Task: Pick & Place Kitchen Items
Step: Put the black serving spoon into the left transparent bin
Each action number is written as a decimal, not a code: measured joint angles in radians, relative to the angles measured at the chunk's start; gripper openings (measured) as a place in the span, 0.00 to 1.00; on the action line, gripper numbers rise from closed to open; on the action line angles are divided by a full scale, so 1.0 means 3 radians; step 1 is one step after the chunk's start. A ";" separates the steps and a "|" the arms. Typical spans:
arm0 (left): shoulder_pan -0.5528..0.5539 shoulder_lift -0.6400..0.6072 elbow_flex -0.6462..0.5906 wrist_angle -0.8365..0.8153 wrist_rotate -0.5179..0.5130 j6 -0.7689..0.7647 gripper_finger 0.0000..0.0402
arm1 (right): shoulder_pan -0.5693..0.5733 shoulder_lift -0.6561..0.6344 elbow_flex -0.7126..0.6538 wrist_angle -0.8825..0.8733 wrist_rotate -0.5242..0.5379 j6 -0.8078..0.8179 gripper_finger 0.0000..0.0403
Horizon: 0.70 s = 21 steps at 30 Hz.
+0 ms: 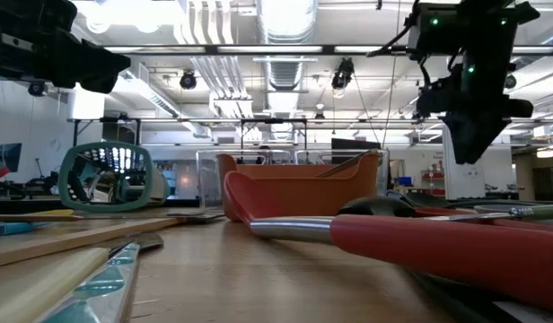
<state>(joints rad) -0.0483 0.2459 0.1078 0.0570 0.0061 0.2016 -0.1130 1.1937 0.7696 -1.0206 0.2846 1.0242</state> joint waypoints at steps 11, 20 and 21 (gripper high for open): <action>0.0000 0.0000 0.0001 0.0000 0.0000 0.0000 0.05 | 0.0001 0.0292 -0.0105 0.0244 -0.0270 -0.0013 0.51; 0.0000 0.0000 0.0000 0.0000 0.0000 0.0000 0.05 | -0.0021 0.0601 -0.0480 0.0902 -0.0579 -0.0049 0.52; 0.0000 0.0000 0.0001 0.0000 -0.0001 0.0000 0.05 | -0.0019 0.0635 -0.0500 0.0948 -0.0579 -0.0048 0.51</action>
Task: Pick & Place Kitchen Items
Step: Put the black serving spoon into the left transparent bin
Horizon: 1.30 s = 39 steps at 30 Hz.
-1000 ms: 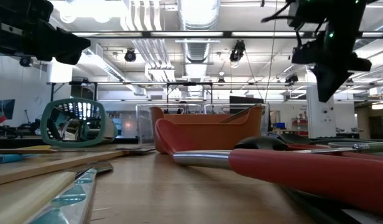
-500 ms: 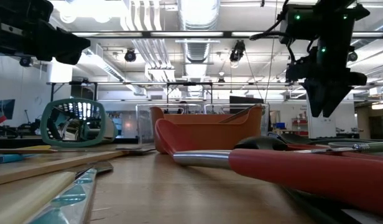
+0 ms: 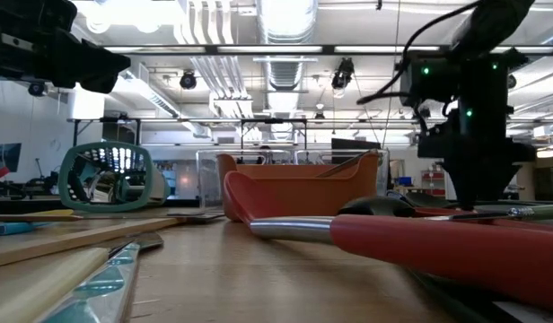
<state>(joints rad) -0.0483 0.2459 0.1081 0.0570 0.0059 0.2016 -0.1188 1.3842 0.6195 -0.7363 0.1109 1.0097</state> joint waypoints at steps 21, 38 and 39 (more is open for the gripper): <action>0.0000 0.0000 -0.0001 -0.0001 0.0000 0.0000 0.05 | -0.0004 -0.0077 -0.0074 -0.0071 0.0392 0.0124 0.16; 0.0000 0.0000 -0.0001 -0.0003 0.0000 0.0000 0.05 | 0.0000 -0.1211 0.0036 0.0019 0.1639 -0.0060 0.16; 0.0000 0.0000 -0.0001 -0.0004 0.0000 0.0000 0.05 | 0.0000 -0.1287 0.0054 0.0169 0.1736 -0.0185 0.16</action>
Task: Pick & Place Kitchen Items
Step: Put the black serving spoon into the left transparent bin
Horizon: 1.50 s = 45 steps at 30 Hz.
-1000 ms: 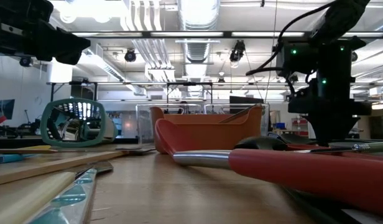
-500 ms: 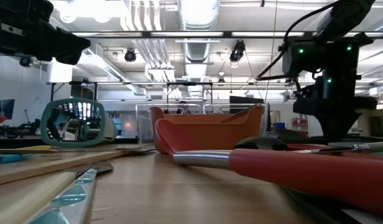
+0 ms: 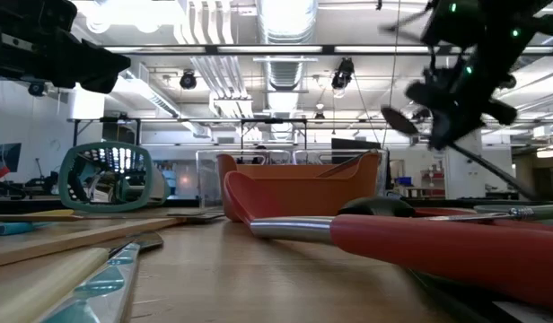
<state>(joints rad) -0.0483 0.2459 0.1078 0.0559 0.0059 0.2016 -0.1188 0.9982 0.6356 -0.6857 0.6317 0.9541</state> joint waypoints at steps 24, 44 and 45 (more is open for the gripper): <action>0.0000 -0.0007 0.0013 -0.0342 0.0001 -0.0192 0.05 | 0.0667 -0.0095 0.0097 0.2962 -0.0397 -0.2884 0.16; 0.0001 0.0045 0.0005 -0.0584 -0.0084 -0.0153 0.05 | 0.0876 0.0768 0.0565 0.3794 -0.1226 -0.3301 0.16; 0.0001 0.0046 0.0005 -0.0490 -0.0102 -0.0149 0.05 | 0.0876 0.0839 0.0617 0.3794 -0.1272 -0.3342 0.16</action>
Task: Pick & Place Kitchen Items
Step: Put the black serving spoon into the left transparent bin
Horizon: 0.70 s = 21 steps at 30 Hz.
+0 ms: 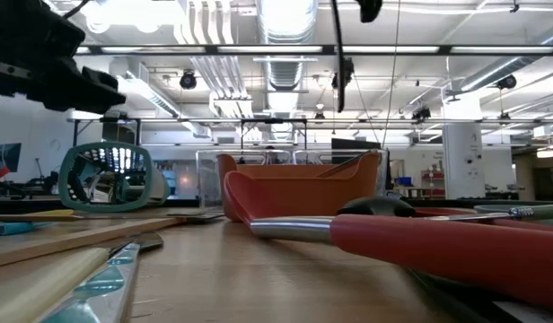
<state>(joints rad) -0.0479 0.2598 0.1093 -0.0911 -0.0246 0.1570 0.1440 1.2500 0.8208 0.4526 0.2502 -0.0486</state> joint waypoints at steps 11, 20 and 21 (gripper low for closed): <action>0.0001 0.0216 0.0018 0.2292 -0.0076 0.0394 0.05 | 0.0009 0.0861 0.0653 -0.0041 -0.0522 -0.0126 0.16; -0.0001 0.1152 0.0467 0.2221 0.0054 0.0575 0.08 | 0.0010 0.1296 0.1076 -0.0201 -0.0525 -0.0111 0.16; -0.0005 0.1281 0.0530 0.2181 0.0111 0.0529 0.09 | 0.0013 0.1310 0.1104 -0.0203 -0.0524 -0.0111 0.16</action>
<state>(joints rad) -0.0494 0.6440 0.2684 0.5631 0.0086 0.3157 0.1478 1.6429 1.1520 0.3917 0.0929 -0.0818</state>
